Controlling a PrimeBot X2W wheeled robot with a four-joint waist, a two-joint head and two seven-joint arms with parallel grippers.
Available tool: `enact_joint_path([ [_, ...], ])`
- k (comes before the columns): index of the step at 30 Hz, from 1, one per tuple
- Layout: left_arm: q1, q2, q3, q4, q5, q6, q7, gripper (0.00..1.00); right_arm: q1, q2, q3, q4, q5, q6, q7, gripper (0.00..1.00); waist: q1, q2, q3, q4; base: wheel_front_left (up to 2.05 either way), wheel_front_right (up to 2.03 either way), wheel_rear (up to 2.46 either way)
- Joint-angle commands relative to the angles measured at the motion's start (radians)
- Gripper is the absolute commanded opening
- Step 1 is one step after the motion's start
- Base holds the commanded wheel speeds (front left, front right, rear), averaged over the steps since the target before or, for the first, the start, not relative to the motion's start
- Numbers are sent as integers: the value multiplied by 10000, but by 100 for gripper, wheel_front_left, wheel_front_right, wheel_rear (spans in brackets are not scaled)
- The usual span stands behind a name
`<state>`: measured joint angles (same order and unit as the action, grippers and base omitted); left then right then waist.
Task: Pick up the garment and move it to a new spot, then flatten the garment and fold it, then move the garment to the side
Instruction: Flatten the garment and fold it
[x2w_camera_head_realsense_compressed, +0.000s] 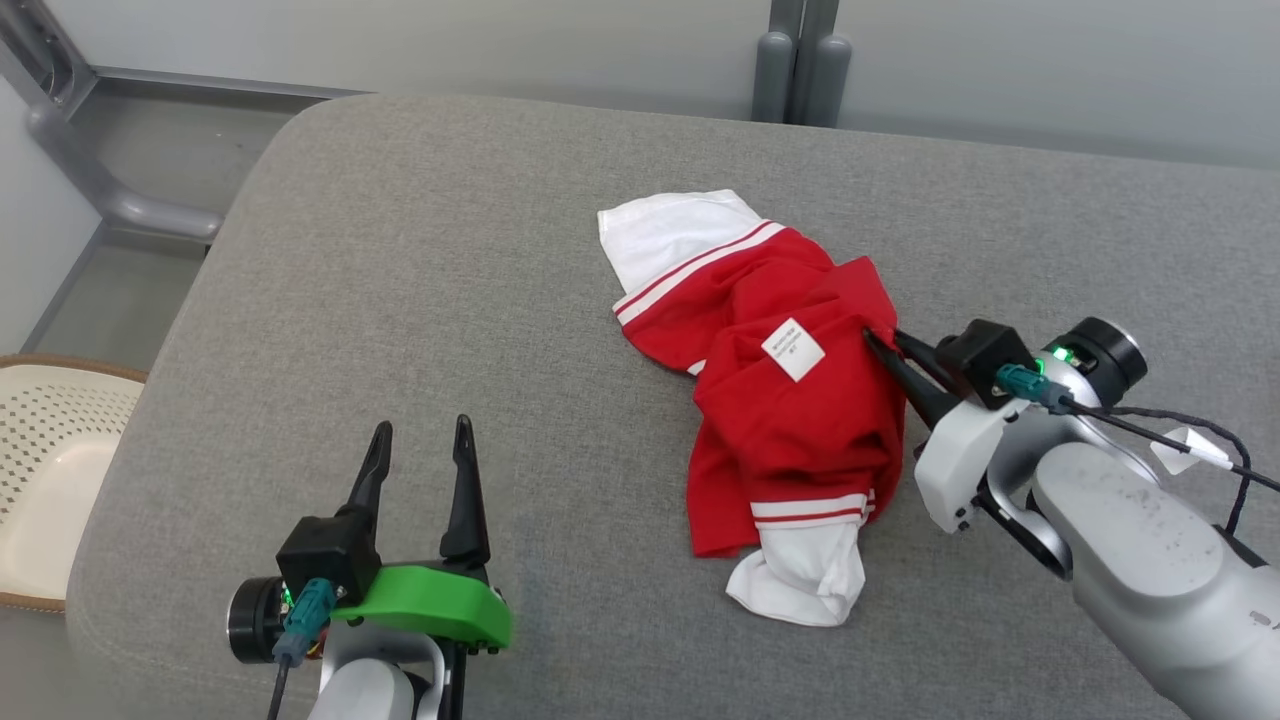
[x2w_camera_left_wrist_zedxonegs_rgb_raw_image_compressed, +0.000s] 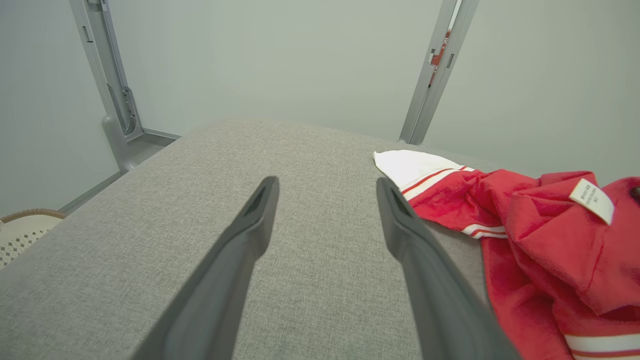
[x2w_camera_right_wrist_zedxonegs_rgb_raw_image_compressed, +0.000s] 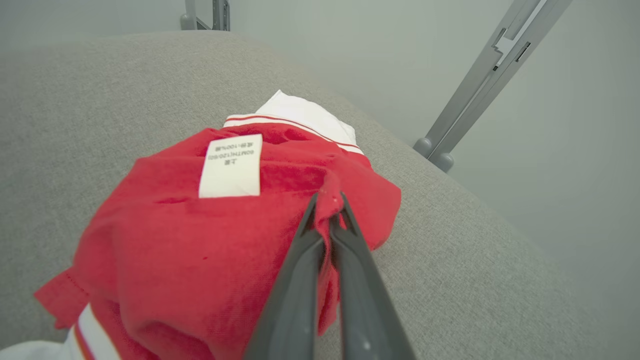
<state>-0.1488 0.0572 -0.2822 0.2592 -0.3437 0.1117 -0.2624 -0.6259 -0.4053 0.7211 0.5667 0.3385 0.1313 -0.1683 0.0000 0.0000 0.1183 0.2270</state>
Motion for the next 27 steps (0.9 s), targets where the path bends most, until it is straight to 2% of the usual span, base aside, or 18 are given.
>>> enact_joint_path([
  [1,166,6,65,-75,141,-27,-30,100,-230,-104,-30,-46,50,-11,-121,0,0,0,-15,-137,0,0,0],
  [9,246,-23,237,-202,259,-117,-30,100,-808,-945,-1019,-573,-695,-12,-620,0,0,0,-48,-720,0,0,0],
  [13,276,-33,271,-205,286,-139,-30,100,-377,-1586,-1553,-973,-1179,-12,-763,0,0,0,-2,-979,0,0,0],
  [17,273,-42,349,-212,314,-148,-30,100,561,-1838,-2343,-1006,-1151,-12,-829,0,0,0,81,-1233,0,0,0],
  [21,230,-46,410,-241,347,-161,-31,100,1719,-1627,-3460,-721,-1077,-12,-883,0,0,0,203,-1469,0,0,0],
  [27,57,-48,486,-200,438,-237,-31,100,3036,-937,-4963,-7,-999,-12,-949,0,0,0,372,-1733,0,0,0],
])
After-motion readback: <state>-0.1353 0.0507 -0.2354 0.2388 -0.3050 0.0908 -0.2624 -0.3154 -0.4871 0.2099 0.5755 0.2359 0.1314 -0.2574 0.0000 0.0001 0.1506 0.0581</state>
